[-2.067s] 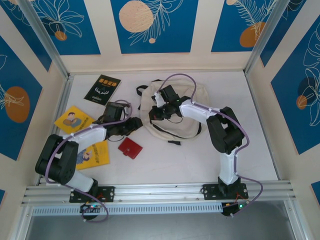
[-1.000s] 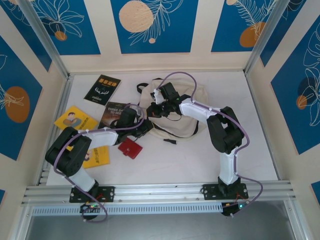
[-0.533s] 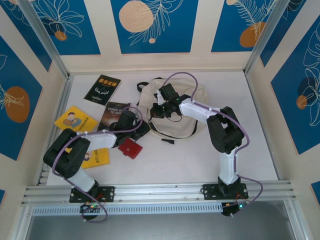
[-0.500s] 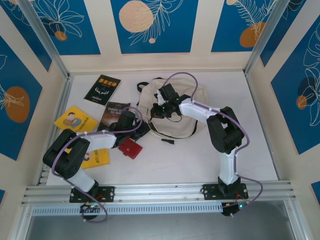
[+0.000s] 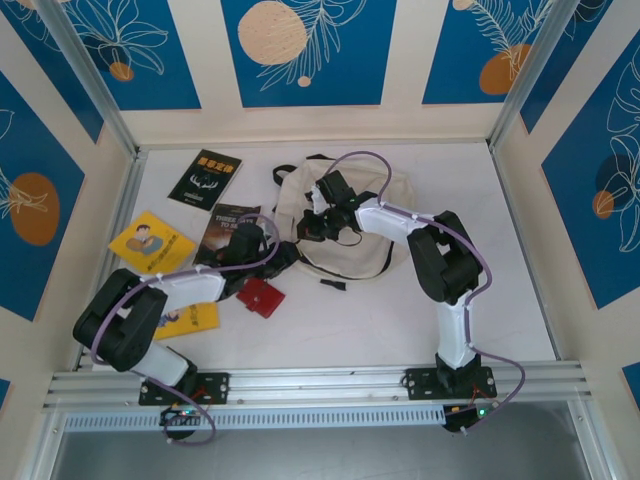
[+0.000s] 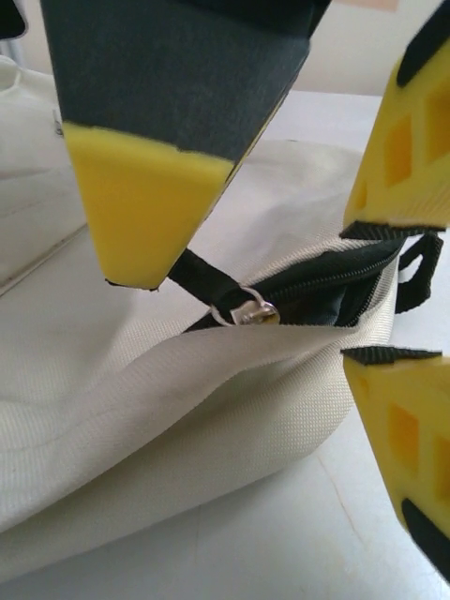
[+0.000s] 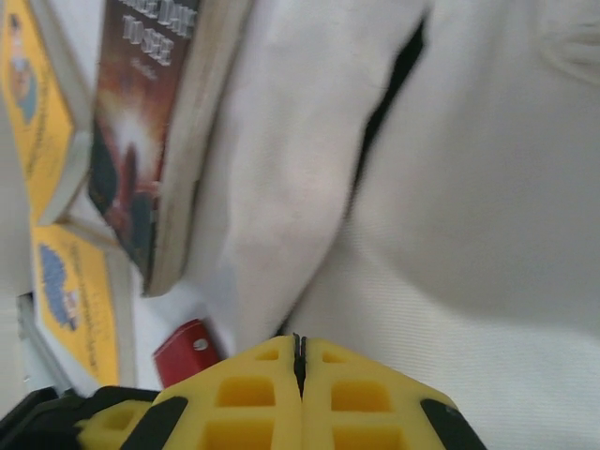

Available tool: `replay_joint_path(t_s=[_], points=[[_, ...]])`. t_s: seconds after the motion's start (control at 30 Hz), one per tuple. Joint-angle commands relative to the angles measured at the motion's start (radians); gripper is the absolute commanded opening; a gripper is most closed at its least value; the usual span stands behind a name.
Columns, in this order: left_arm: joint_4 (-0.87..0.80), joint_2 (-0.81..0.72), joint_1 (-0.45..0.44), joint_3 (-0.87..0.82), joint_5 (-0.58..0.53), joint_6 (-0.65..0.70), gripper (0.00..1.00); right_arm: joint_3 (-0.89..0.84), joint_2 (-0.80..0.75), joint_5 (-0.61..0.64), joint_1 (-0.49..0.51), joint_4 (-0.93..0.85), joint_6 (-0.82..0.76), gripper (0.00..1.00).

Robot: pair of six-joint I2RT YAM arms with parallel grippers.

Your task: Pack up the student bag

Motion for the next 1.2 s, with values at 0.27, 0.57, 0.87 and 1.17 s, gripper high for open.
replay_joint_path(t_s=[0.27, 0.57, 0.87, 1.17], points=[[0.088, 0.053, 0.01, 0.016, 0.025, 0.009, 0.57, 0.024, 0.046, -0.134, -0.015, 0.035, 0.015, 0.0], [0.098, 0.134, 0.01, 0.061, 0.008, 0.006, 0.49, 0.033, 0.054, -0.15, -0.023, 0.04, 0.025, 0.0], [0.08, 0.124, 0.009, 0.045, 0.001, 0.01, 0.14, 0.074, 0.07, -0.059, -0.023, 0.012, 0.013, 0.0], [0.006, 0.061, 0.007, -0.026, 0.039, 0.041, 0.04, 0.177, 0.141, 0.239, -0.045, 0.005, 0.073, 0.0]])
